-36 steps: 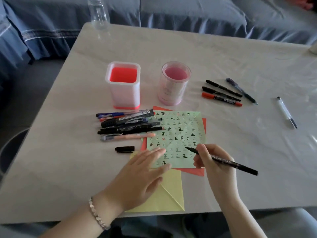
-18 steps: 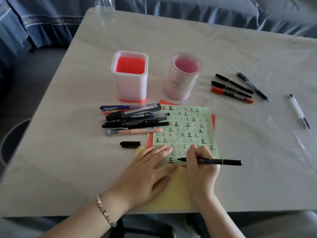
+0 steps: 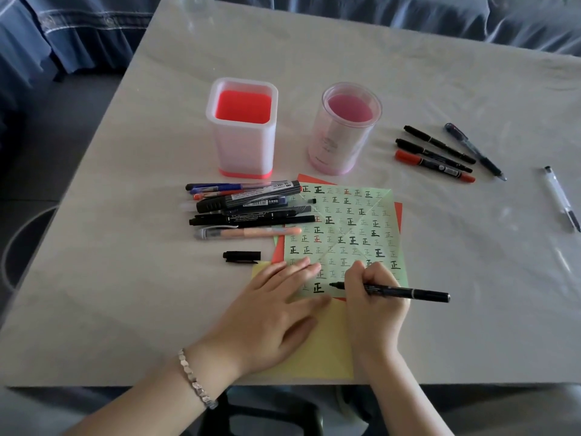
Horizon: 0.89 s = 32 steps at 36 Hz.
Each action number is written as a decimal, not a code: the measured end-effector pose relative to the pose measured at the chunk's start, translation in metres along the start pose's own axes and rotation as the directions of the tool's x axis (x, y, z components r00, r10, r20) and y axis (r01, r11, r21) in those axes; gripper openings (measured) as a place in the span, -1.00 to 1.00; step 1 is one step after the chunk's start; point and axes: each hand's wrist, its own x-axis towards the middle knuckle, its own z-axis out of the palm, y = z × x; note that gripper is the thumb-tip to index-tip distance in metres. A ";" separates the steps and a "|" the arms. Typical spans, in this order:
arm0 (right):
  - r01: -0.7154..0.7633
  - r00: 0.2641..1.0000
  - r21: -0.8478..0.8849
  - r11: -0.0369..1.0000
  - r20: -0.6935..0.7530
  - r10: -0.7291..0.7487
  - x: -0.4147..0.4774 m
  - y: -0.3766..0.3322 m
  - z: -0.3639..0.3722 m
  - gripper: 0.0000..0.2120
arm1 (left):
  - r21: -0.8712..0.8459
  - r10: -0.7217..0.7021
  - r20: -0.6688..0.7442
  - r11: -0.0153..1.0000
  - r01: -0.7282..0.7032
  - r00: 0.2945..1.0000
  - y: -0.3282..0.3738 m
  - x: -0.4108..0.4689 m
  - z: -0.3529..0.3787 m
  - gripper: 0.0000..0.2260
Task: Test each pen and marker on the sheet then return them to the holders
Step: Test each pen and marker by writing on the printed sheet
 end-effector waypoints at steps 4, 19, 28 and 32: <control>0.025 1.000 -0.015 1.000 0.012 -0.025 0.001 0.000 0.000 -0.64 | -0.005 0.002 -0.011 1.000 -0.002 1.000 0.000 0.000 0.001 -0.70; 0.009 0.999 -0.020 1.000 -0.037 -0.010 0.001 0.002 0.000 -0.65 | 0.004 0.007 -0.015 1.000 -0.007 1.000 0.000 0.000 0.000 -0.69; -0.006 0.998 -0.001 1.000 -0.057 0.006 0.000 0.005 -0.001 -0.63 | -0.004 0.004 -0.015 1.000 -0.004 1.000 0.000 0.000 0.000 -0.69; 0.017 0.999 -0.028 0.999 -0.046 -0.019 0.000 0.005 -0.001 -0.63 | -0.003 0.004 -0.014 1.000 -0.004 1.000 0.000 0.000 0.000 -0.70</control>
